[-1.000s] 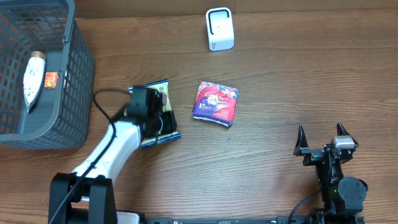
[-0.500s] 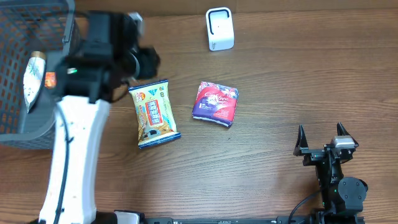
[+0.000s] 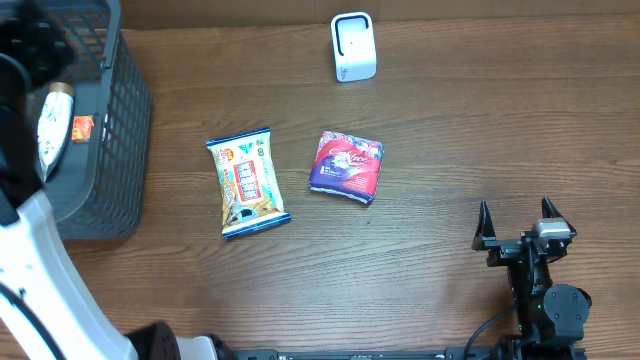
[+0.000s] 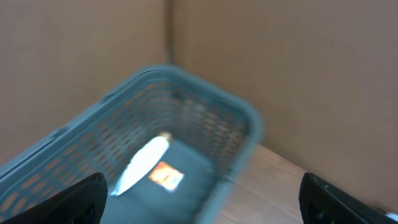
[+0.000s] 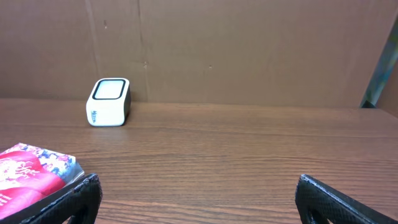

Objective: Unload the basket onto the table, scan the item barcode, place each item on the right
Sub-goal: 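Reach into the basket and grasp the small orange box with left gripper, then carry the orange box out and place it between the two packs, then reach back into the basket toward the white bag with left gripper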

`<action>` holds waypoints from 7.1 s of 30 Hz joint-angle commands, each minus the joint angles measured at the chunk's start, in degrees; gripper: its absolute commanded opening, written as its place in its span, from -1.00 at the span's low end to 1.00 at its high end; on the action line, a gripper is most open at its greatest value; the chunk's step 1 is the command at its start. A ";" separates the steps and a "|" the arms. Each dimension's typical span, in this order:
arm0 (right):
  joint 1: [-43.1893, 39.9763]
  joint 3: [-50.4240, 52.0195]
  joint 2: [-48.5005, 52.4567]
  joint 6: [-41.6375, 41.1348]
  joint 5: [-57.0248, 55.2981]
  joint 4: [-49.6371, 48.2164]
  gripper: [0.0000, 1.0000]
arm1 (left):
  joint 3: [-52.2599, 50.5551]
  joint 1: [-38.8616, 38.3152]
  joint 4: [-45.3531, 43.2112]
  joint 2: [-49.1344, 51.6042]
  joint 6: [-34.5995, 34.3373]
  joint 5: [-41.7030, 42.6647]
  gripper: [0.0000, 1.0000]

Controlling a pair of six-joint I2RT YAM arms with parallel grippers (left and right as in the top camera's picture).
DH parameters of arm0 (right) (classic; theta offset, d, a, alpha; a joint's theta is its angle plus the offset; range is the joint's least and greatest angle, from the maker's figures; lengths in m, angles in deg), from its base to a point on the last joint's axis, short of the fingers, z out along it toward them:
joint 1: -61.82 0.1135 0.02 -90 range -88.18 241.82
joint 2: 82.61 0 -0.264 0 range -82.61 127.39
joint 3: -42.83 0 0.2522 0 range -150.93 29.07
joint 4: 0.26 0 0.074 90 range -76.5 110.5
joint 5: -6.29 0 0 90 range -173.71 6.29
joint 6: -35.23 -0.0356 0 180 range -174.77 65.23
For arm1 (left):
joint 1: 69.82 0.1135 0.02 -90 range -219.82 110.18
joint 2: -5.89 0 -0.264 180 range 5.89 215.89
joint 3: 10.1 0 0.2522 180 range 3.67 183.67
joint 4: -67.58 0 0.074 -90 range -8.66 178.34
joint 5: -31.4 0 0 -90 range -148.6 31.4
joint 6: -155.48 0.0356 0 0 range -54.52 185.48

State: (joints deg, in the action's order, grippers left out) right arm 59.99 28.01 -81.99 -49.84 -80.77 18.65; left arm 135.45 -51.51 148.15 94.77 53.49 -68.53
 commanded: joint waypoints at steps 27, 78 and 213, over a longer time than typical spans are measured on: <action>0.26 0.57 -0.46 0.22 -0.33 -0.39 1.00 | 0.42 9.14 -1.81 35.34 -22.75 -3.63 1.00; 0.26 0.57 -0.46 0.22 -0.33 -0.39 1.00 | -2.51 9.05 -9.07 54.27 -29.18 -1.42 0.78; 0.26 0.57 -0.46 0.22 -0.33 -0.39 1.00 | 2.56 10.84 -4.00 49.57 7.06 -14.69 1.00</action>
State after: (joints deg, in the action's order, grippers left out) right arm 59.99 28.01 -81.99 -49.84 -80.77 18.65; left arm 137.88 -41.30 145.09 141.59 58.06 -82.04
